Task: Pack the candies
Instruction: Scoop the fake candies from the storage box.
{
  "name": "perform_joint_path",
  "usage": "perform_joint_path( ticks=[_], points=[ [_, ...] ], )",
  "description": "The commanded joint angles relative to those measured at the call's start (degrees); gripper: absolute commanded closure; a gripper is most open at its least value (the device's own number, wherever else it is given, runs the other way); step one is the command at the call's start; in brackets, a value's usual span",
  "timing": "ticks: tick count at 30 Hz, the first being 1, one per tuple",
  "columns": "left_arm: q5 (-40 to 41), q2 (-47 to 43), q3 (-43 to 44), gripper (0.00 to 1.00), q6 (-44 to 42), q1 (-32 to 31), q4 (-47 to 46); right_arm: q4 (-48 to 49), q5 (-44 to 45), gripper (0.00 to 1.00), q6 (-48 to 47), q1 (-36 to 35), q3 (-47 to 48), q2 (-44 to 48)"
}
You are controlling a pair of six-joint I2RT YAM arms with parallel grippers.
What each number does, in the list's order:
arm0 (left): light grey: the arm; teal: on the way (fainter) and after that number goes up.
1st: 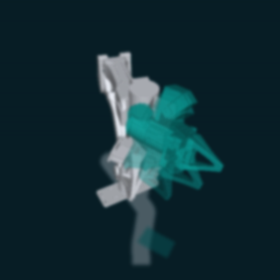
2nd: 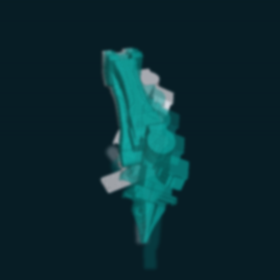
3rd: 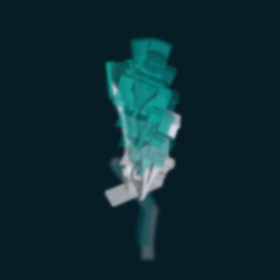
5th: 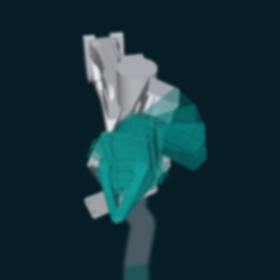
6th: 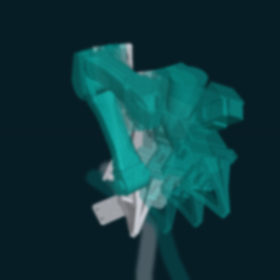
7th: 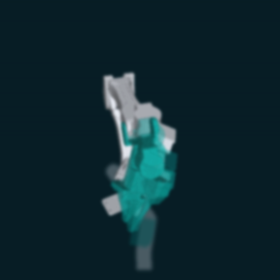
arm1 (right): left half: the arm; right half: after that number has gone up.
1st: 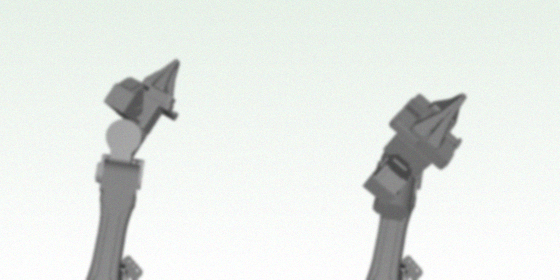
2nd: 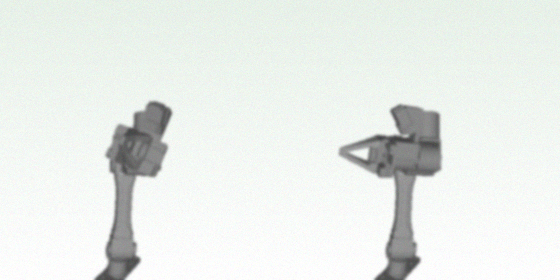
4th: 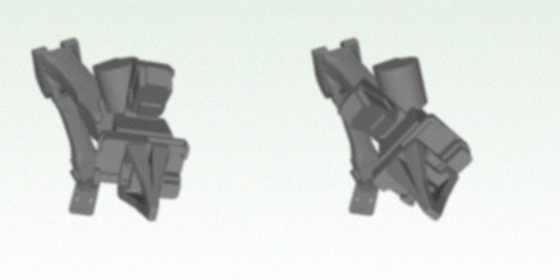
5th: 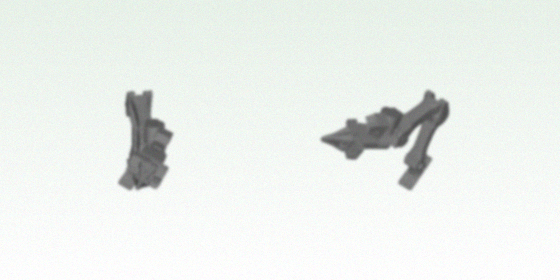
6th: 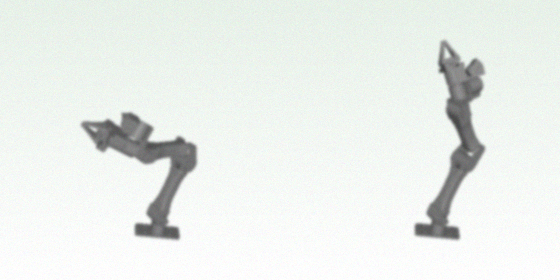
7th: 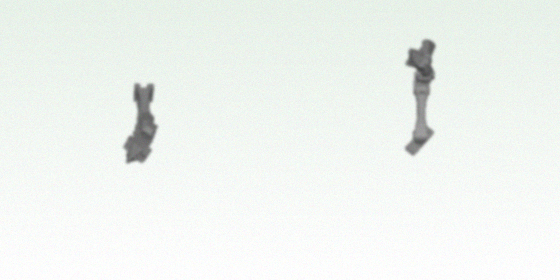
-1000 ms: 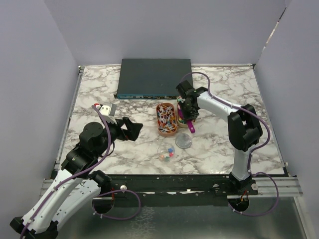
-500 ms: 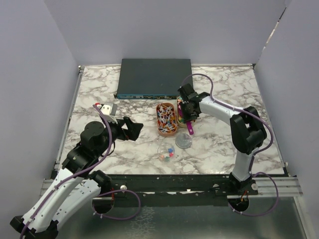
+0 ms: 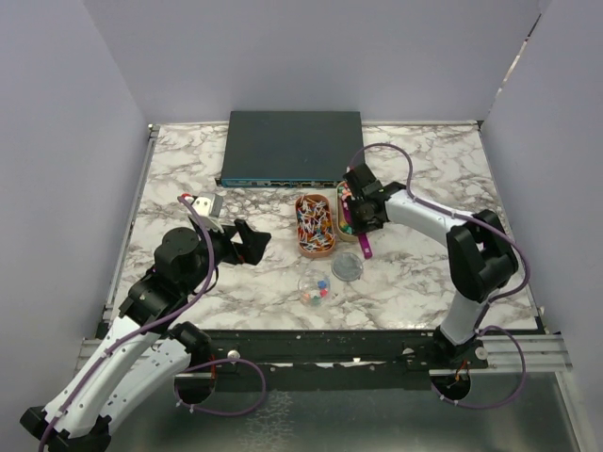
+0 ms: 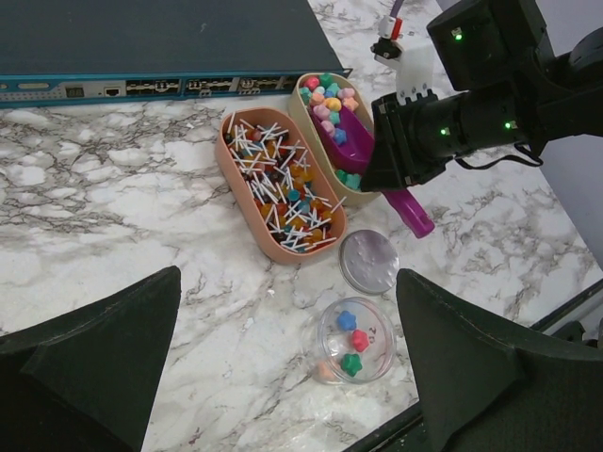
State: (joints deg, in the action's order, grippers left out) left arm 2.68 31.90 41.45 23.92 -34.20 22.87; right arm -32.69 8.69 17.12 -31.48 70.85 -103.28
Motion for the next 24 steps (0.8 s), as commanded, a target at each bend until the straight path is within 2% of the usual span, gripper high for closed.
perform_joint_path(
  ticks=[1, 11, 16, 24],
  points=[
    [0.8, 0.3, -0.7, 0.03, -0.4, 0.4, 0.8, -0.6, 3.1, 0.99, -0.5, 0.2, -1.8, 5.1],
    [1.0, 0.5, -0.6, 0.03, -0.5, 0.4, 0.8, 0.1, -1.8, 0.99, -4.7, 0.1, -6.0, 14.8],
    [0.7, 0.9, -0.6, 0.03, -0.4, 0.4, 0.8, 0.5, -5.0, 0.99, -10.0, -0.8, -9.5, 21.4],
    [0.5, 1.1, -0.6, 0.03, -0.4, 0.6, 0.6, 2.5, -14.8, 0.99, -19.2, -2.4, -15.4, 33.3]
  ],
)
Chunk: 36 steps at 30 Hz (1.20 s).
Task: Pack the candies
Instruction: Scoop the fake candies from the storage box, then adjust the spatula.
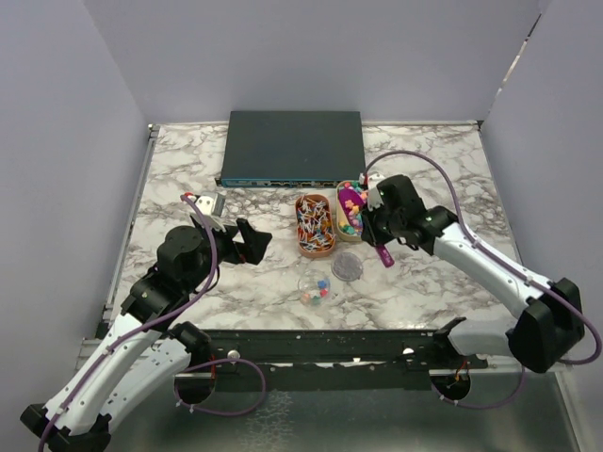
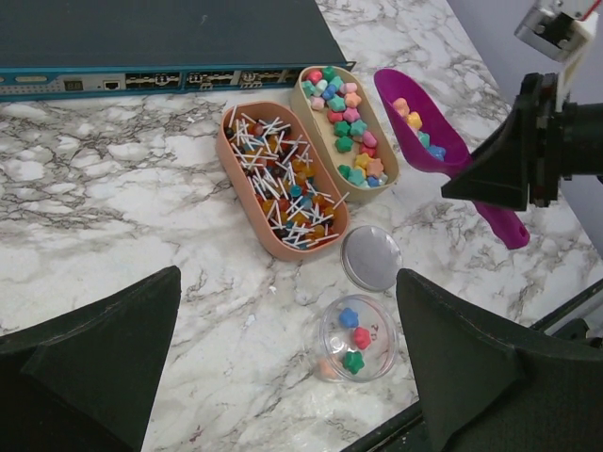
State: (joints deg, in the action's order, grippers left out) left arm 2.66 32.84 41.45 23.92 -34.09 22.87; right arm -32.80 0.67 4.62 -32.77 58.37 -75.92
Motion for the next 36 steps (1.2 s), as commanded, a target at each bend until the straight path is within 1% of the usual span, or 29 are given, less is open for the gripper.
perform_joint_path(
  ticks=[1, 5, 9, 14, 22, 28, 36],
  points=[
    [0.3, 0.2, -0.5, 0.03, -0.4, 0.4, 0.6, 3.0, -8.2, 0.99, -8.1, -1.4, -3.9, 7.6],
    [-1.9, -0.1, -0.9, 0.03, -0.5, 0.5, -0.3, 1.1, -12.5, 0.99, -12.4, -3.0, -5.3, 11.6],
    [-5.3, -0.2, -1.2, 0.03, -0.5, 0.5, -1.5, -2.2, -12.6, 0.99, -15.0, -6.8, -4.5, 12.8],
    [-7.4, -0.3, -1.5, 0.03, -0.4, 0.5, -2.6, -3.9, -13.2, 0.99, -17.1, -12.0, -3.2, 13.3],
    [-11.3, 1.6, -1.8, 0.03, -0.7, 0.5, -3.6, -0.6, -12.2, 0.99, -20.1, -20.0, -3.2, 13.0],
    [-13.9, 2.8, -2.0, 0.03, -0.9, 0.4, -4.3, 0.4, -11.0, 0.99, -21.5, -23.4, -1.0, 11.2],
    [-15.1, 4.4, -2.0, 0.03, -1.0, 0.4, -4.5, 2.4, -10.0, 0.99, -22.4, -25.3, 0.5, 11.7]
  ],
)
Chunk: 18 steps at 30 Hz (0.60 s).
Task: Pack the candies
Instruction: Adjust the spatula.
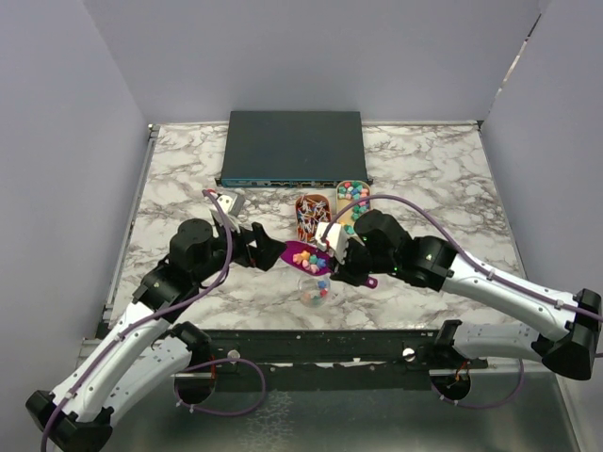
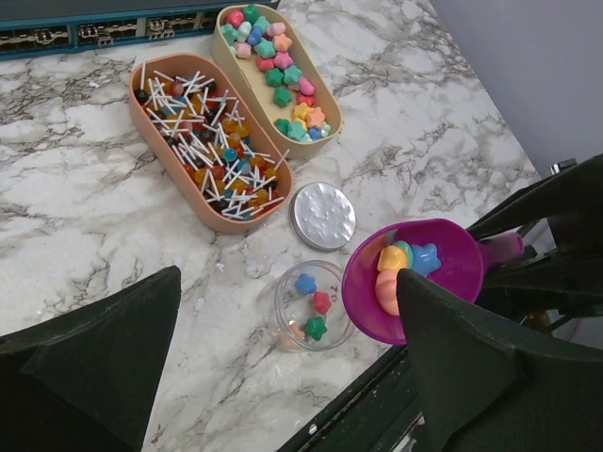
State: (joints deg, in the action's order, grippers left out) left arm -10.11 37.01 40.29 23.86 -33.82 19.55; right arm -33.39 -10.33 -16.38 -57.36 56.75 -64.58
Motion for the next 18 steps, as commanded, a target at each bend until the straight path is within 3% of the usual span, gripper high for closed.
perform_joint_path(
  ticks=[1, 18],
  points=[
    [-2.3, 0.4, -0.9, 0.03, -1.0, 0.2, -1.1, 3.1, 1.1, 0.99, -1.5, -0.9, 2.1, 0.6],
    [-2.2, 1.1, -1.0, 0.04, -0.9, 0.2, -1.0, 17.1, -1.2, 0.99, -2.1, -1.2, -7.6, 15.0]
  ],
)
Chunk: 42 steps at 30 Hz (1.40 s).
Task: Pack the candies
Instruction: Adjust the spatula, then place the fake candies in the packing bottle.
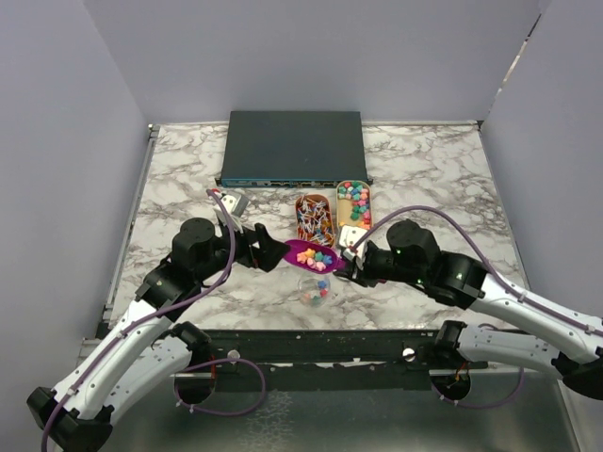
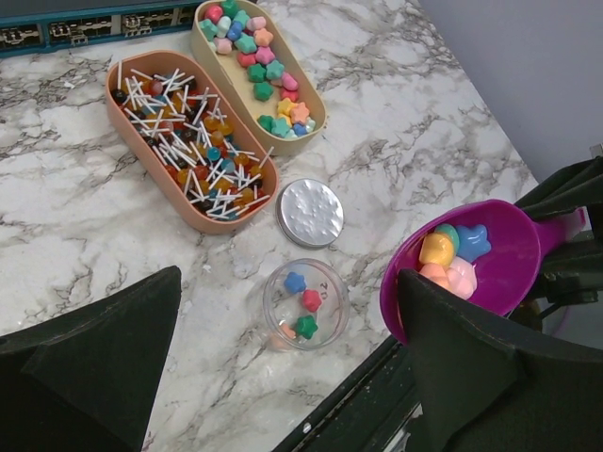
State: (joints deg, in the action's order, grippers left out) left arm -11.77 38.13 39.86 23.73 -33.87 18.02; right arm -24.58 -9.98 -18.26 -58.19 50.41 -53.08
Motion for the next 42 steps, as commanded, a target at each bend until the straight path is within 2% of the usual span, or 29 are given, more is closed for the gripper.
perform_joint_path(
  ticks=[1, 9, 13, 25, 36, 42],
  points=[
    [-0.5, 0.0, -0.5, 0.04, -0.8, 0.2, 0.4, 9.2, -1.6, 0.99, 0.1, -0.5, -1.7, 4.2],
    [-0.3, -0.1, -0.6, 0.04, -0.8, 0.3, 0.5, 15.2, -5.2, 0.99, 2.3, -0.5, -5.4, 7.8],
    [-0.4, -0.1, -0.5, 0.04, -0.7, 0.2, 0.4, 15.1, -5.5, 0.99, 2.3, -0.4, -6.0, 8.4],
    [3.7, -2.3, -0.3, 0.02, -0.5, 0.2, 1.4, -6.7, 2.6, 0.99, -2.4, -0.4, -0.6, 1.7],
    [6.7, -4.2, -0.2, 0.02, -0.4, 0.3, 2.2, -20.4, 4.7, 0.99, -6.3, -0.4, 2.4, -2.8],
    [6.6, -3.9, -0.1, 0.02, -0.4, 0.3, 2.4, -24.3, 6.1, 0.99, -6.7, -0.4, 2.8, -5.7]
  ],
)
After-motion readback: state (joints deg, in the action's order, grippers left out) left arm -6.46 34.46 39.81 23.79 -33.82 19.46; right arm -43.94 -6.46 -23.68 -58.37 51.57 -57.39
